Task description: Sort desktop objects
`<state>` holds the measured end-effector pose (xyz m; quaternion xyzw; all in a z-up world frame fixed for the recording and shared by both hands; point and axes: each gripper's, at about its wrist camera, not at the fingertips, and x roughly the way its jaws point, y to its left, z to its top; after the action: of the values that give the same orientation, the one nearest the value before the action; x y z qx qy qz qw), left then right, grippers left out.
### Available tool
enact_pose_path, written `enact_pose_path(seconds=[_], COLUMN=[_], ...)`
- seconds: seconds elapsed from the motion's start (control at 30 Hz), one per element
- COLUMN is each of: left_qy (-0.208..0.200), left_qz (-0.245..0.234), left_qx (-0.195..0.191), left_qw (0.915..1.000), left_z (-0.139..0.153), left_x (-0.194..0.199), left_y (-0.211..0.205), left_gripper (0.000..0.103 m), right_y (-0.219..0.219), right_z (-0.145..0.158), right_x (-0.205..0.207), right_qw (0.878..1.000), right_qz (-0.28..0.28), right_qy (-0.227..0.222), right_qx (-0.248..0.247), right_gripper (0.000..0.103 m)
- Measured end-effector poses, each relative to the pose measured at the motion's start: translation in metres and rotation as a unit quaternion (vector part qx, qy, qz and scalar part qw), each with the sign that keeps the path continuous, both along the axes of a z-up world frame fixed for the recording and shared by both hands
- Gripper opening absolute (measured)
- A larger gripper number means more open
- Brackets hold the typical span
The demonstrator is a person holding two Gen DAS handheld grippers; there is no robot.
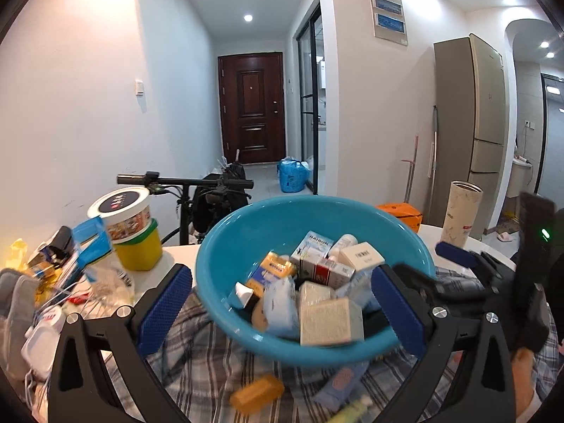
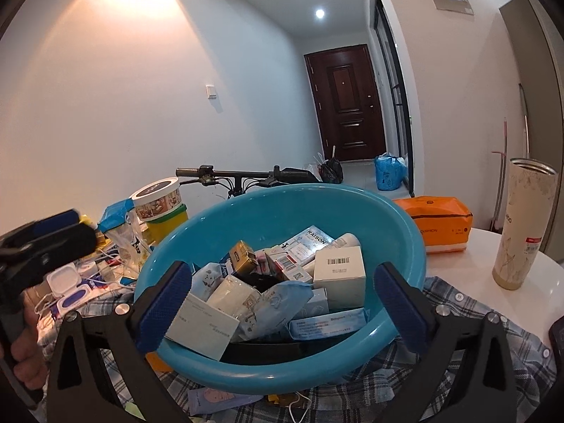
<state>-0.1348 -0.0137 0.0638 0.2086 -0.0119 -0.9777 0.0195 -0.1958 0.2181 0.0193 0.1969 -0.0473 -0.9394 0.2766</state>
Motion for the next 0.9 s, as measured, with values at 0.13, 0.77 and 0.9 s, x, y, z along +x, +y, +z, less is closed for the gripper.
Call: enact_pose_path(seconds=[0.13,0.77,0.9], left_qy=[0.009,-0.009,-0.010], left_qz=[-0.014,-0.022,-0.021], left_qx=[0.003,0.005,0.017], left_qw=[0.9999,0.9997,0.9996], left_z=[-0.013,-0.047,-0.047], left_x=[0.032,0.047,0.048], left_y=[0.001,0.001,-0.003], left_gripper=[0.103,0.103,0.103], right_y=[0.000,-0.013,0.011], right_z=[0.001,0.016,0.029], right_x=[0.001,0.028,0.056], right_qw=[1.000,0.999,0.999], right_qz=[0.002,0.026,0.026], right_qy=[0.003,0.018,0.019], right_qx=[-0.004,0.042,0.044], right_gripper=[0.103,0.103,0.103])
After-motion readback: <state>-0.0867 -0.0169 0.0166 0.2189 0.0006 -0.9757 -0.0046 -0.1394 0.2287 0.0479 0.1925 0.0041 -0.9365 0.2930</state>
